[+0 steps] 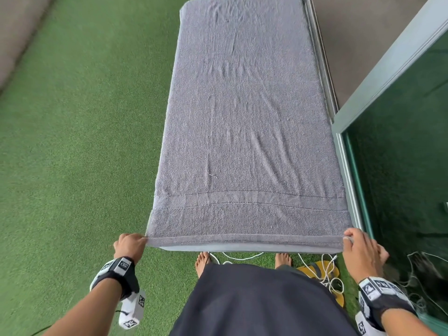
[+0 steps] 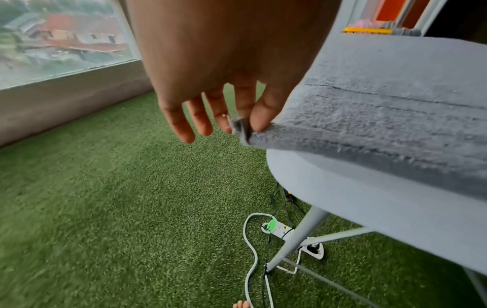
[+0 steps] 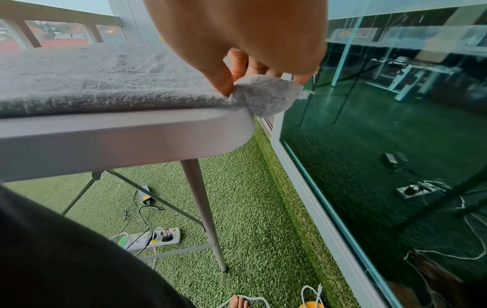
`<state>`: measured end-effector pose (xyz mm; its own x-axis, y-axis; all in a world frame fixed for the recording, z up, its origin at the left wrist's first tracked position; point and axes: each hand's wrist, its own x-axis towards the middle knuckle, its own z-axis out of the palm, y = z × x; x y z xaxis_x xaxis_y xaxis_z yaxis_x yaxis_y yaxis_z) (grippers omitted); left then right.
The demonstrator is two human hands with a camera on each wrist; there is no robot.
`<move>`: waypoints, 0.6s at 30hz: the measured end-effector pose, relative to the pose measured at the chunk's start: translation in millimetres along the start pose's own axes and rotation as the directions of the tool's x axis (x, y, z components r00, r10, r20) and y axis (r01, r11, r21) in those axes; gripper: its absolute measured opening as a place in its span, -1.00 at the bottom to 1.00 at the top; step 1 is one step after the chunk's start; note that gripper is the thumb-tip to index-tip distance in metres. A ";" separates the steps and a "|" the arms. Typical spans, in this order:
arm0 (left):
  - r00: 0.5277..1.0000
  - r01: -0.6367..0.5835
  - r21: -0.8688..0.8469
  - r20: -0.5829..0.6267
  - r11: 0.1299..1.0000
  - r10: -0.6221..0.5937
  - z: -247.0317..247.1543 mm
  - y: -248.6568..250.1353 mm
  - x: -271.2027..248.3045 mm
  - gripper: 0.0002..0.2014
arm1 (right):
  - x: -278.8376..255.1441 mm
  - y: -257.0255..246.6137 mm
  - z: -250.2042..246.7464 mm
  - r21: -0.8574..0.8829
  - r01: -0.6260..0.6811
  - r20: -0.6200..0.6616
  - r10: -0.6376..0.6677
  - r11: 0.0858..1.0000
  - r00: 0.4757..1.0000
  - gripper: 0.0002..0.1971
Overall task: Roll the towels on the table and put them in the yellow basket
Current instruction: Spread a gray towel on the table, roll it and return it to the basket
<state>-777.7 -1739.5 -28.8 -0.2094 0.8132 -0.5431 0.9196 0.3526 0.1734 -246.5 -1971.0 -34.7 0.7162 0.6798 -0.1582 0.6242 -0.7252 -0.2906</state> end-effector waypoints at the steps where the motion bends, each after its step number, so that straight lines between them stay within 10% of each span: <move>1: 0.998 0.064 -0.031 -0.014 0.997 -0.064 0.6 6.9 -2.5 -0.75 | 0.8 0.1 -0.2 -0.015 -0.012 -0.010 0.011 1.000 1.000 -0.89; 5: 0.956 0.052 -0.144 -0.279 0.988 -0.091 6.4 37.6 -32.4 -0.68 | -1.2 -3.7 -7.6 -0.054 -0.059 -0.085 0.054 0.997 0.995 -0.81; 10: 0.779 -0.578 0.068 -0.250 0.813 0.575 45.9 44.8 -66.0 -0.64 | -26.7 -6.1 4.4 -0.070 0.143 0.030 -0.141 0.987 0.990 -0.73; 18: 0.816 -0.486 0.105 -0.300 0.868 0.493 49.6 44.6 -61.5 -0.63 | -20.2 -7.8 -0.1 -0.008 0.162 0.061 -0.162 0.987 0.985 -0.68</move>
<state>-707.3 -1796.7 -28.4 0.1830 0.9768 -0.1111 0.9345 -0.1378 0.3282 -265.8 -1979.2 -29.1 0.5853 0.7935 -0.1667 0.7346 -0.6060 -0.3052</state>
